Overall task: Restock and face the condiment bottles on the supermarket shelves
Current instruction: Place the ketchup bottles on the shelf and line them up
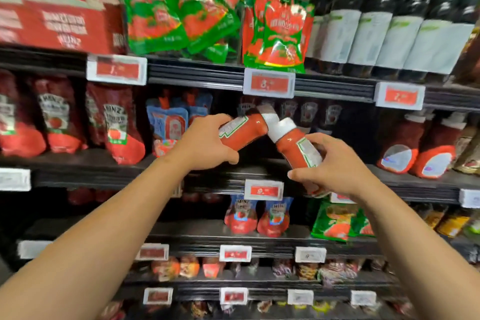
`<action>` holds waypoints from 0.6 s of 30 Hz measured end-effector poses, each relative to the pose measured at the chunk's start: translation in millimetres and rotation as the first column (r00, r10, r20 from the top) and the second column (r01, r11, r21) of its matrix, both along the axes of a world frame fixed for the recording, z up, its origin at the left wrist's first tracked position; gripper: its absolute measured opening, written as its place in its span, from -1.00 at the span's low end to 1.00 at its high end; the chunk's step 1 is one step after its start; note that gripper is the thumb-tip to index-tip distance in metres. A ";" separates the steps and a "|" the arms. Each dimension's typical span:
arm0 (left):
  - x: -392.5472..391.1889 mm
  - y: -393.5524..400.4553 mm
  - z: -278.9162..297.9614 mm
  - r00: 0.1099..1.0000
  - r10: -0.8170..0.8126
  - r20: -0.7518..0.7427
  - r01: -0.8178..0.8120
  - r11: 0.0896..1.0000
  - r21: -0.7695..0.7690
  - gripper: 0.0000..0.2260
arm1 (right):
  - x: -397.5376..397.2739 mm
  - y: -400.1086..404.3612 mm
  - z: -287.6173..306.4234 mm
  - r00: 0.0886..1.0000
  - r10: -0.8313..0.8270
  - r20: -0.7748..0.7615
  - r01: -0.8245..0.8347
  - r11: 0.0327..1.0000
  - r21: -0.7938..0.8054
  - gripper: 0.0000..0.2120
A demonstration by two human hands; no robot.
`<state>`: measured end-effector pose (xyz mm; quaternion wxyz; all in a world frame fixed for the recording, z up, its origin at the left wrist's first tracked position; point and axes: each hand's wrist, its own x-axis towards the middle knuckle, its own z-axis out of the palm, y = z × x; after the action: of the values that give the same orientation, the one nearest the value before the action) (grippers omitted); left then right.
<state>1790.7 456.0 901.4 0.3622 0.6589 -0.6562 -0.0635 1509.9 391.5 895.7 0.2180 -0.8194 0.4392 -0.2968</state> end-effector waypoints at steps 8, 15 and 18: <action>7.9 -20.9 -2.8 0.990 0.142 -0.013 -0.138 0.980 0.145 -0.47 | 15.4 -65.3 11.8 0.898 0.046 -0.438 -0.055 0.998 -0.009 -0.27; -14.8 -35.7 12.6 0.971 0.233 0.059 -0.240 0.950 0.201 -0.52 | 77.4 -87.4 2.8 0.778 0.260 -0.572 -0.264 0.961 0.079 -0.06; -27.1 -42.9 18.3 0.962 0.253 0.104 -0.271 0.937 0.222 -0.58 | 97.8 -86.7 -12.5 0.804 0.269 -0.530 -0.307 0.952 0.017 -0.09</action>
<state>1763.6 413.1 919.7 0.2627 0.7804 -0.5635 -0.0670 1607.8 304.8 883.3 0.1033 -0.9332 0.3419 -0.0394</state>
